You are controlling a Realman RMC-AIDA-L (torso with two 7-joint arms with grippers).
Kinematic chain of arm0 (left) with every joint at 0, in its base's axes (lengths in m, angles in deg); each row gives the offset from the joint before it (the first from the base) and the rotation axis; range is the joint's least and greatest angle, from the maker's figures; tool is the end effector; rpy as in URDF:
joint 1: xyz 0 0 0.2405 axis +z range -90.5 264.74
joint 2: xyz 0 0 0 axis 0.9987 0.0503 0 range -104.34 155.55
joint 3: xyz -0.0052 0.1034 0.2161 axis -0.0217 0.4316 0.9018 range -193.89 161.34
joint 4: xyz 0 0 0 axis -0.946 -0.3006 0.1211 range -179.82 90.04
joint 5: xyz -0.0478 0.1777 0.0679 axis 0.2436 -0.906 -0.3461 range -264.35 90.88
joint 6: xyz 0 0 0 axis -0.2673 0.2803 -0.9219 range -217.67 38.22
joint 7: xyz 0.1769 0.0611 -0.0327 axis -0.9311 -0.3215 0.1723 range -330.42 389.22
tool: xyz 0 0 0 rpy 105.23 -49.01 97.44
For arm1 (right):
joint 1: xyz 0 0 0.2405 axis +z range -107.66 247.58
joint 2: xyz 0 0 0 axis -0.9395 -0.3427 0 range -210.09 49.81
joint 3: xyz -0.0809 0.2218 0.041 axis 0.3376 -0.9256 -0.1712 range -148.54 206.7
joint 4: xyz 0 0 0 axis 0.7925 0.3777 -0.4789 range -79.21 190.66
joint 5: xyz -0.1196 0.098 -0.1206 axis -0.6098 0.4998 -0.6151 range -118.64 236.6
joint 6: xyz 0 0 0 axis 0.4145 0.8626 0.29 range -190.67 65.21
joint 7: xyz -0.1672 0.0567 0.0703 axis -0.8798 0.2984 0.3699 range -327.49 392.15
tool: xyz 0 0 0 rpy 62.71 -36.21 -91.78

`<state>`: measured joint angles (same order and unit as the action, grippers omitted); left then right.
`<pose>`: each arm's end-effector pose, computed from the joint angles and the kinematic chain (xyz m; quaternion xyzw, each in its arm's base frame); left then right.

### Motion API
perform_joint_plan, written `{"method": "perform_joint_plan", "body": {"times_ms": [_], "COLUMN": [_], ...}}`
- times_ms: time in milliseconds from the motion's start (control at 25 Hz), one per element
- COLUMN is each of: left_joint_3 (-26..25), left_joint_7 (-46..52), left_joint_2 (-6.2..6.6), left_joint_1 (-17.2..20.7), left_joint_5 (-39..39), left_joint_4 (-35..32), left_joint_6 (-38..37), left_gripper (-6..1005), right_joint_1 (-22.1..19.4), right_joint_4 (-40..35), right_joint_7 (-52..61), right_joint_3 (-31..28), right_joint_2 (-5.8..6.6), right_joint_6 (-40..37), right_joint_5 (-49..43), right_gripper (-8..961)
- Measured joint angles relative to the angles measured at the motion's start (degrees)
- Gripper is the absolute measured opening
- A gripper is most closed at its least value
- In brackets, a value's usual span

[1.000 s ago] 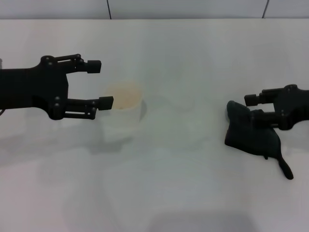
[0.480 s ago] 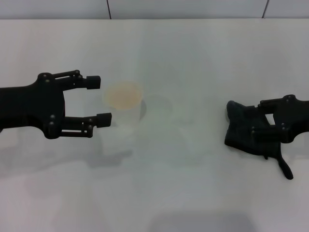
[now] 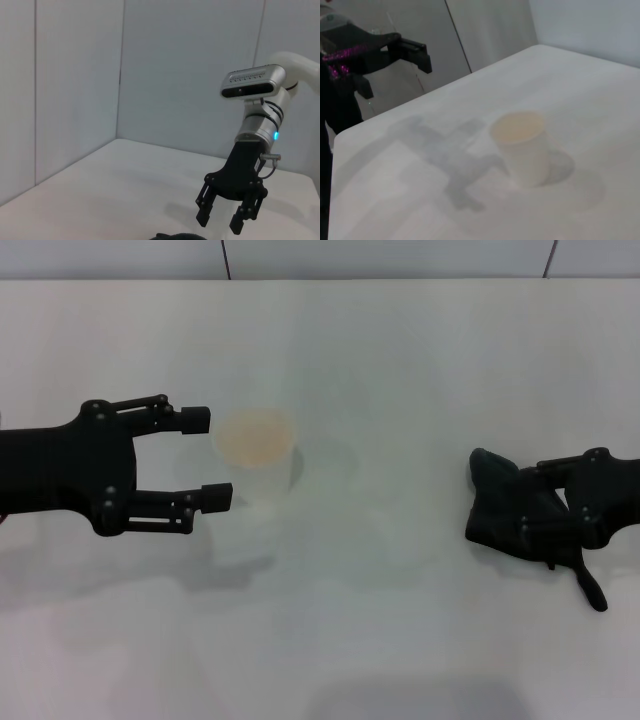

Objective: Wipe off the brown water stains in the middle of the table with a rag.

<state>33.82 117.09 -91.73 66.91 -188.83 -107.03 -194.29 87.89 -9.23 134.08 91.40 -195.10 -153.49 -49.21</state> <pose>-0.1880 0.2846 0.0250 -0.9563 -0.1119 -0.2578 0.0813 0.2208 0.2995 0.0005 -0.9578 0.2297 0.1401 0.1010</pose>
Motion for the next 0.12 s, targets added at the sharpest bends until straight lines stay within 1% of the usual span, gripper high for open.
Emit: {"method": "perform_joint_plan", "body": {"times_ms": [120], "left_joint_3": [0.0], "left_joint_7": [0.2], "left_joint_2": [0.00], "left_joint_1": [0.0], "left_joint_5": [0.0], "left_joint_4": [0.0], "left_joint_6": [-0.3], "left_gripper": [875], "right_joint_1": [0.0], "right_joint_4": [-0.3], "right_joint_7": [0.0], "right_joint_3": [0.0], "right_joint_2": [0.00], "right_joint_6": [-0.7], "right_joint_5": [-0.2], "right_gripper": [589]}}
